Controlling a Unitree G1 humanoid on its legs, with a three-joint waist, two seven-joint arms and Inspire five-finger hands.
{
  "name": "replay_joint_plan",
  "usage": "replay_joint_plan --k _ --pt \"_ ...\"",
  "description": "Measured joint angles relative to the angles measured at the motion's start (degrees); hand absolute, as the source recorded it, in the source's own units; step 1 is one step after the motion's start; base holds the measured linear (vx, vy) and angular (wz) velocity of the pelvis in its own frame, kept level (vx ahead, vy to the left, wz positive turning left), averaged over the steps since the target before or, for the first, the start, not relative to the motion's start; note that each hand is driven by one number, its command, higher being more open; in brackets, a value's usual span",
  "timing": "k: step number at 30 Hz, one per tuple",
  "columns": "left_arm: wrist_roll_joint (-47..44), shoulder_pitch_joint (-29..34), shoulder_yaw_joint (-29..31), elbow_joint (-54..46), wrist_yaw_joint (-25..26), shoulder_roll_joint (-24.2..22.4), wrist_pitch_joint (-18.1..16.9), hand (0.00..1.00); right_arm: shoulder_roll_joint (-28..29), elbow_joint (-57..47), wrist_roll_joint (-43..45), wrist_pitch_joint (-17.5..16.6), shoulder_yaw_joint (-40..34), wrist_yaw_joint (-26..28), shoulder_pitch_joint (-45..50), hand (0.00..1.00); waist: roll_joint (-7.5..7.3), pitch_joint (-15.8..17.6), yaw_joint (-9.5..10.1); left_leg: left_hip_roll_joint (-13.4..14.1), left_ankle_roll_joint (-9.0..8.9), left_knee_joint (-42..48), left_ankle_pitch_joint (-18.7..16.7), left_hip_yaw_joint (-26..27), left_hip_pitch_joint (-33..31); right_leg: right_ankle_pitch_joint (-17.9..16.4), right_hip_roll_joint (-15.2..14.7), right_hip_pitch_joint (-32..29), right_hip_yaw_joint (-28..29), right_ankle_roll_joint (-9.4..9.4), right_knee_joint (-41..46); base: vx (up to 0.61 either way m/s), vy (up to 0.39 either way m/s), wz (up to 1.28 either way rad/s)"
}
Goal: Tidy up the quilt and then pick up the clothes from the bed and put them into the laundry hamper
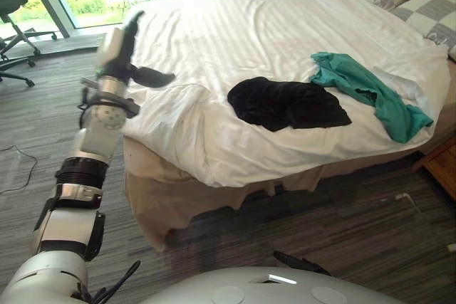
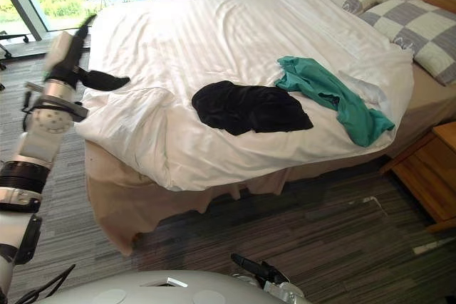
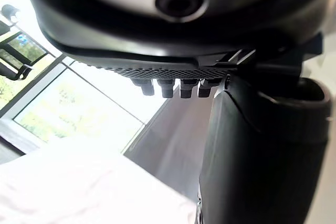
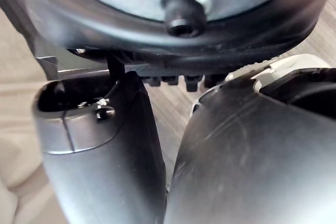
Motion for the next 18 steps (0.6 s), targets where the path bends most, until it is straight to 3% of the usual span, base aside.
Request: replay_joint_plan --k 2,6,10,15,16,18 --pt "2.2 0.0 -1.9 2.1 -0.9 -2.0 3.2 1.00 -0.4 -0.3 0.3 0.9 0.2 -0.5 -0.2 1.00 0.38 0.7 -0.18 0.0 -0.02 -0.1 0.0 0.6 0.0 0.0 0.0 -0.6 0.6 0.00 0.2 -0.10 -0.029 -0.15" --pt "4.2 -0.9 -2.3 4.6 -1.0 -3.6 8.3 1.00 -0.3 -2.0 2.0 1.6 1.7 -1.5 -1.0 1.00 -0.58 3.0 -1.10 -0.2 0.42 -0.1 0.8 0.8 -4.5 1.0 -0.1 -5.4 1.1 -0.23 0.6 -0.15 -0.052 -0.06" --pt "4.2 -6.3 -2.2 7.6 0.2 -3.7 13.4 1.00 0.3 -5.4 2.9 1.7 2.4 -3.6 -3.6 1.00 -2.16 9.6 -1.27 -0.7 1.40 -0.9 3.4 0.9 -9.4 3.4 -0.2 -10.7 2.0 -0.79 0.3 -0.13 -0.040 -0.03" --pt "8.6 -11.9 -2.2 8.1 4.5 -5.1 19.4 1.00 -0.3 -8.1 7.8 1.6 4.5 -5.8 -5.0 1.00 -2.34 14.8 -0.94 -0.8 1.67 -0.2 3.7 1.0 -13.0 4.5 -0.5 -14.0 2.5 -1.06 0.3 -0.05 -0.005 0.00" --pt "9.2 -14.6 -2.2 8.1 5.6 -5.2 20.8 0.00 -0.3 -8.8 9.0 1.5 4.9 -6.3 -5.5 1.00 -2.59 15.9 -0.66 -0.8 1.74 0.2 3.7 1.2 -14.6 4.9 -0.7 -15.6 3.0 -1.04 0.3 -0.06 0.010 -0.04" --pt "10.4 -18.8 -2.1 8.1 6.5 -5.3 22.3 0.00 -0.3 -10.6 9.7 1.2 5.0 -6.5 -5.6 1.00 -2.83 18.0 -0.08 -0.9 2.14 0.6 4.0 1.5 -16.9 5.9 -0.8 -17.9 3.6 -1.18 0.2 -0.08 0.016 -0.04"
